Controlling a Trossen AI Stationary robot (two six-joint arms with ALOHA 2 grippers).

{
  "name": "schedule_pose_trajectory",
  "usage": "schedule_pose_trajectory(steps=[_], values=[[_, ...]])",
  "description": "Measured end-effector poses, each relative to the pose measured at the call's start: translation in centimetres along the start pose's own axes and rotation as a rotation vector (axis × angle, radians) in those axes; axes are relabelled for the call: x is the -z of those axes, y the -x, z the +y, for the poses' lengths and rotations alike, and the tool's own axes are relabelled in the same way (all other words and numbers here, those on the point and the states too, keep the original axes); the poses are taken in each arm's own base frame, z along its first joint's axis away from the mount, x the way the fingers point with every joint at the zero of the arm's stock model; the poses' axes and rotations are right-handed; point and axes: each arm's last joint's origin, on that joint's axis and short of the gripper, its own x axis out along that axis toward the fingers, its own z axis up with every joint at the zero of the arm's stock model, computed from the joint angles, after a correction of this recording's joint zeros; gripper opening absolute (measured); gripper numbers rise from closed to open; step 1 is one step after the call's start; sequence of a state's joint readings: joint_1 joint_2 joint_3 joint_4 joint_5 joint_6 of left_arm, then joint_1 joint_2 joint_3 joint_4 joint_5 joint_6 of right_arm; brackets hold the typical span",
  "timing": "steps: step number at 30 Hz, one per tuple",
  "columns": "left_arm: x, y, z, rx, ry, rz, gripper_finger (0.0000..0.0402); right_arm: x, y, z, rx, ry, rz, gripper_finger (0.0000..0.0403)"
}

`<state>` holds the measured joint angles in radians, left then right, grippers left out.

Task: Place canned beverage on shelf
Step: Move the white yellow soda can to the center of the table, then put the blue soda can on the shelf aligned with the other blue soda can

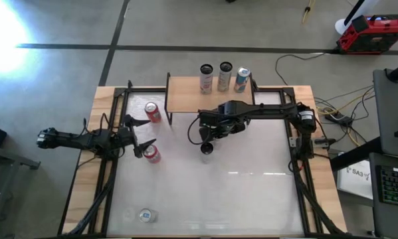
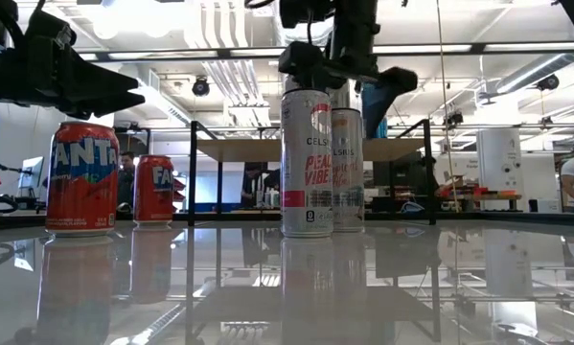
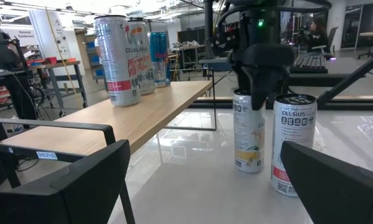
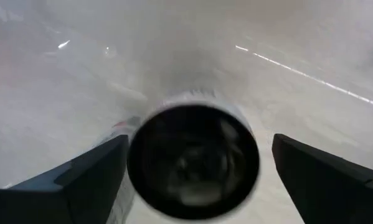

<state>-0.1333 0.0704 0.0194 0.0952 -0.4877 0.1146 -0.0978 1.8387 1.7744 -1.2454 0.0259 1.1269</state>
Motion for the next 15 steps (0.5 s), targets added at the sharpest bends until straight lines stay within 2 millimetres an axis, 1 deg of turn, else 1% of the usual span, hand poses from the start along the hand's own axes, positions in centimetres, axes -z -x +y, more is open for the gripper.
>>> schedule_pose_trajectory(steps=[3, 7, 11, 15], values=[[0.0, 0.0, 0.0, 0.000, 0.000, 0.000, 0.0400, 1.1, 0.9, -0.1, 0.008, -0.017, 0.002, 0.0384], [0.0, 0.0, 0.0, 0.000, 0.000, 0.000, 0.0400, 2.9, 2.3, -0.2, 0.021, -0.044, -0.038, 0.0384], [0.0, 0.0, 0.0, 0.000, 0.000, -0.001, 0.0400, 5.1, 3.9, -0.1, -0.006, -0.056, -0.087, 0.0384], [0.0, 0.0, 0.0, 0.000, 0.000, 0.000, 0.0400, 7.4, 4.8, 0.1, -0.015, -0.092, -0.149, 0.0384]])
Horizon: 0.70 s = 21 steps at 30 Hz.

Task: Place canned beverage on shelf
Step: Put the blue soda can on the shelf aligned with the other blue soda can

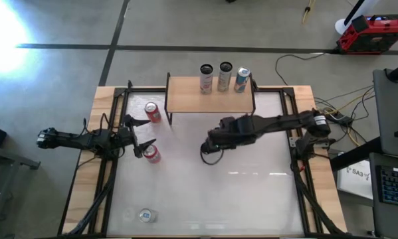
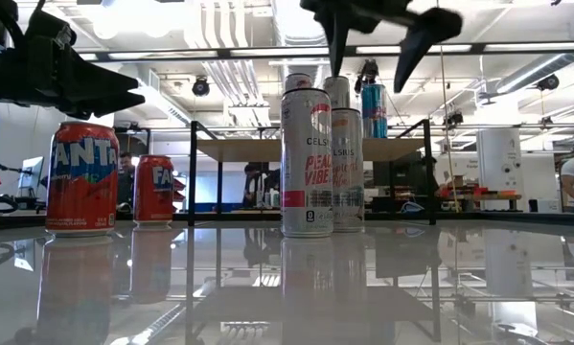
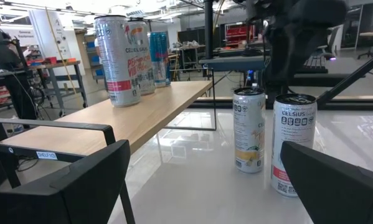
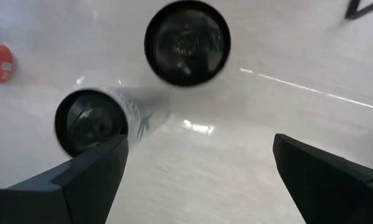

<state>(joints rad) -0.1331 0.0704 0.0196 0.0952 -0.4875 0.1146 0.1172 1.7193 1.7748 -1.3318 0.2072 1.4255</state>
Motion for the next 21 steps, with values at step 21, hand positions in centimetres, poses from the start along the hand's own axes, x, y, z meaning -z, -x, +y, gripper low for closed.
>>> schedule_pose_trajectory(steps=[21], values=[[0.0, 0.0, 0.0, 0.000, 0.000, 0.000, 0.0400, 14.0, 4.3, -3.4, -0.001, -0.164, -0.272, 0.0384]])
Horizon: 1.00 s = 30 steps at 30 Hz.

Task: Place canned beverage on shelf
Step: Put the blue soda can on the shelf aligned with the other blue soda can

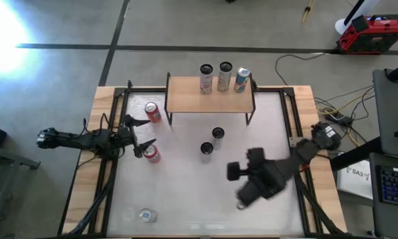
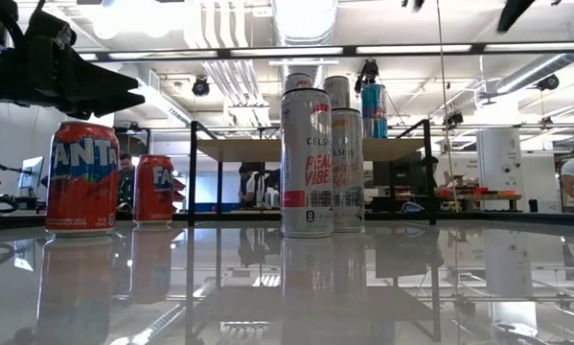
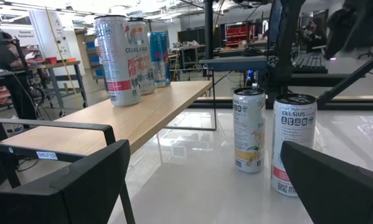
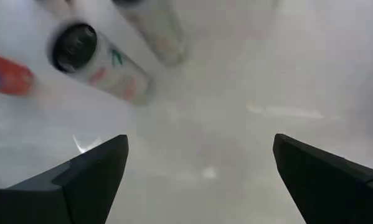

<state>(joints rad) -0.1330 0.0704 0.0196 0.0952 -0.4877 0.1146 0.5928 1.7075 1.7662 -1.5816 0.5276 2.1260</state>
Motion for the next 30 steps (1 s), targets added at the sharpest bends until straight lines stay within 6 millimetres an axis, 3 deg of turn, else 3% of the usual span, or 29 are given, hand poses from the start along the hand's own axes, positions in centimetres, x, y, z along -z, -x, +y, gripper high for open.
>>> schedule_pose_trajectory(steps=[5, 11, 16, 21, 26, 30], values=[[0.0, 0.0, 0.0, 0.000, 0.000, -0.001, 0.0400, 1.2, 1.2, -3.6, -0.218, -0.033, -0.140, 0.0378], [0.0, 0.0, 0.0, 0.001, -0.001, 0.001, 0.0400, 0.5, -2.9, -7.8, -0.322, 0.052, -0.322, 0.0369], [0.0, 0.0, 0.0, 0.001, -0.001, 0.002, 0.0400, -1.0, -5.2, -10.1, -0.510, 0.064, -0.351, 0.0369], [0.0, 0.0, 0.0, 0.001, -0.002, 0.004, 0.0400, -1.7, -7.9, -11.2, -0.675, 0.257, -0.257, 0.0369], [0.0, 0.0, 0.0, 0.001, -0.002, 0.004, 0.0400, -2.1, -10.3, -12.4, -0.820, 0.649, -0.174, 0.0369], [0.0, 0.0, 0.0, 0.001, -0.002, 0.004, 0.0400, -2.7, -11.3, -13.7, -0.867, 0.728, -0.098, 0.0369]])
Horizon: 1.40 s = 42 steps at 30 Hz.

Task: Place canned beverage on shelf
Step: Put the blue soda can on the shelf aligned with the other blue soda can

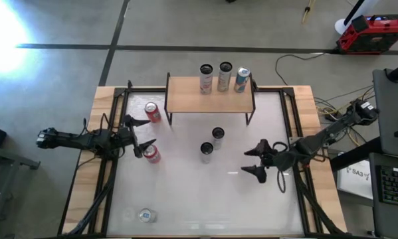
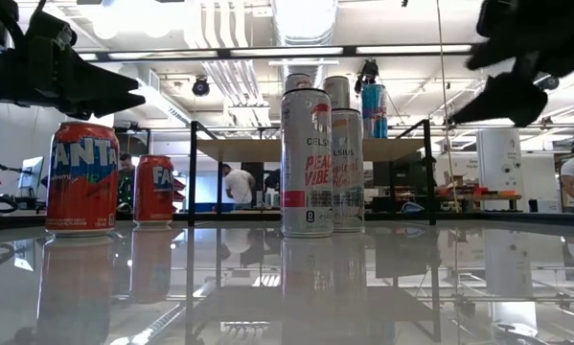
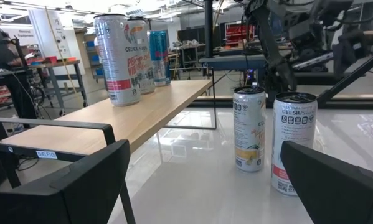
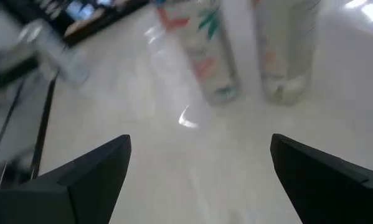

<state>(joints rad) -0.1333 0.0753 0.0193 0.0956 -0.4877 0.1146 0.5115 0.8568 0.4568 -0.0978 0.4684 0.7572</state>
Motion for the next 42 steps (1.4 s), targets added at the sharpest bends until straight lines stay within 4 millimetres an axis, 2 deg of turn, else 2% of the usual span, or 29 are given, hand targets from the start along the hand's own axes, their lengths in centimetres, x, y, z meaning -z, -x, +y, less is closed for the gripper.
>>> schedule_pose_trajectory(steps=[5, 11, 15, 22, 29, 42], values=[[0.0, 0.0, 0.0, 0.000, 0.000, 0.000, 0.0400, 0.5, 0.2, -1.5, -0.165, 0.164, 0.106, 0.0369], [0.0, 0.0, 0.0, 0.000, 0.000, 0.000, 0.0400, 1.0, 0.1, -4.0, -0.269, 0.145, 0.117, 0.0369], [0.0, 0.0, 0.0, 0.000, 0.000, 0.000, 0.0400, 1.9, 0.3, -5.8, -0.369, 0.121, 0.047, 0.0370], [0.0, 0.0, 0.0, 0.000, 0.000, 0.000, 0.0400, 3.7, 1.5, -8.0, -0.426, 0.092, -0.134, 0.0370], [0.0, 0.0, 0.0, 0.000, 0.000, 0.000, 0.0400, 3.2, 3.2, -8.3, -0.442, 0.119, -0.275, 0.0370], [0.0, 0.0, 0.0, 0.000, 0.000, 0.000, 0.0400, 3.2, 3.3, -8.4, -0.407, 0.134, -0.291, 0.0370]])
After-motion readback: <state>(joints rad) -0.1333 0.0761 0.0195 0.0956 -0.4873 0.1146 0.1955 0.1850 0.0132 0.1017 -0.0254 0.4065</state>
